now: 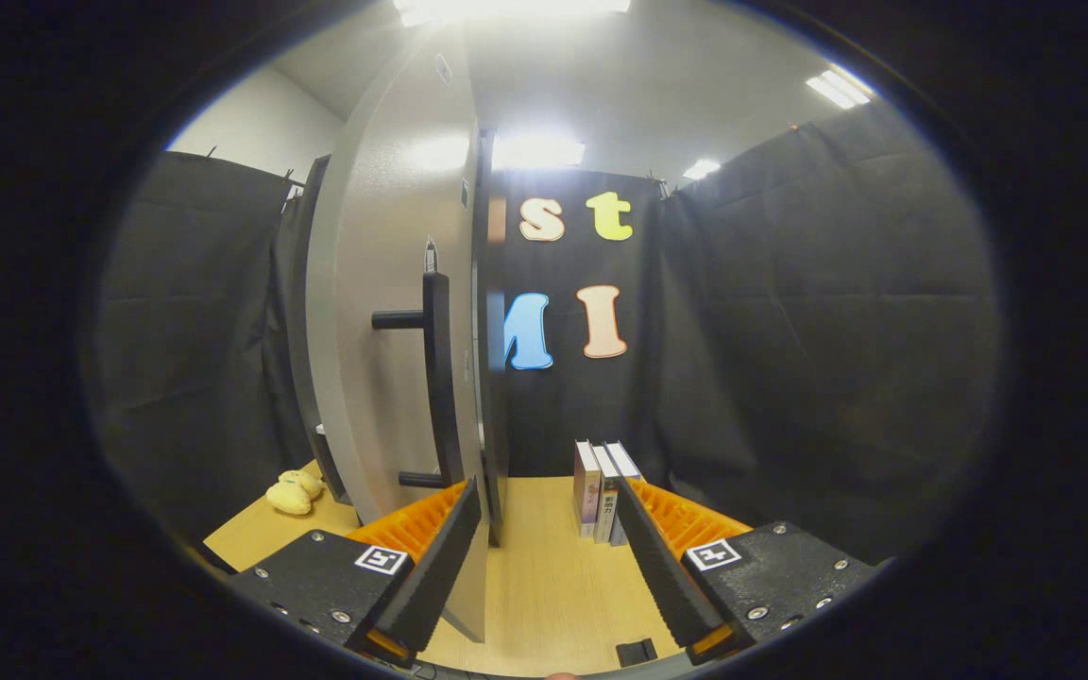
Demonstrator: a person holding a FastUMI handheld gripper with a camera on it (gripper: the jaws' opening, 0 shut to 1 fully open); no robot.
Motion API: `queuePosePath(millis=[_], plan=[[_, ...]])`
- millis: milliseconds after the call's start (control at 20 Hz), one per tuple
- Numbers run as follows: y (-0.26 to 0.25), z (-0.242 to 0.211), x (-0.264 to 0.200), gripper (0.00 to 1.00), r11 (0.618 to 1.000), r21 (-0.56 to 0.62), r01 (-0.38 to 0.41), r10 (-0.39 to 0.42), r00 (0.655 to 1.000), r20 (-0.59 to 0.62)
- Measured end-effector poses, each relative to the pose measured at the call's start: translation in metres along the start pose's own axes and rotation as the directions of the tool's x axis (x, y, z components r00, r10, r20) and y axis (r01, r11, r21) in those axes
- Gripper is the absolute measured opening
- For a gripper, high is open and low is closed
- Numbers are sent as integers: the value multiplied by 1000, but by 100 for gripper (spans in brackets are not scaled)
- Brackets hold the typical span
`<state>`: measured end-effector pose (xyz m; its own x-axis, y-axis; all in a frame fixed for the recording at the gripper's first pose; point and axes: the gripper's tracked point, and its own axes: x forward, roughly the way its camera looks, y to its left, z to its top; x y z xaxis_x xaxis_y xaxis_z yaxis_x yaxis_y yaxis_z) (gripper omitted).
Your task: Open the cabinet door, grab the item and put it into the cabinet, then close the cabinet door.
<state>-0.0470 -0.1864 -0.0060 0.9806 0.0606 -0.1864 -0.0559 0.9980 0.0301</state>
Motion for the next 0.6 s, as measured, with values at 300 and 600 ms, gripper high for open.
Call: queuePosePath(millis=[300, 600], plan=[[36, -1, -3, 90, 998, 13, -68, 68, 998, -10], [100, 1, -3, 91, 989, -10, -146, 146, 989, -8]])
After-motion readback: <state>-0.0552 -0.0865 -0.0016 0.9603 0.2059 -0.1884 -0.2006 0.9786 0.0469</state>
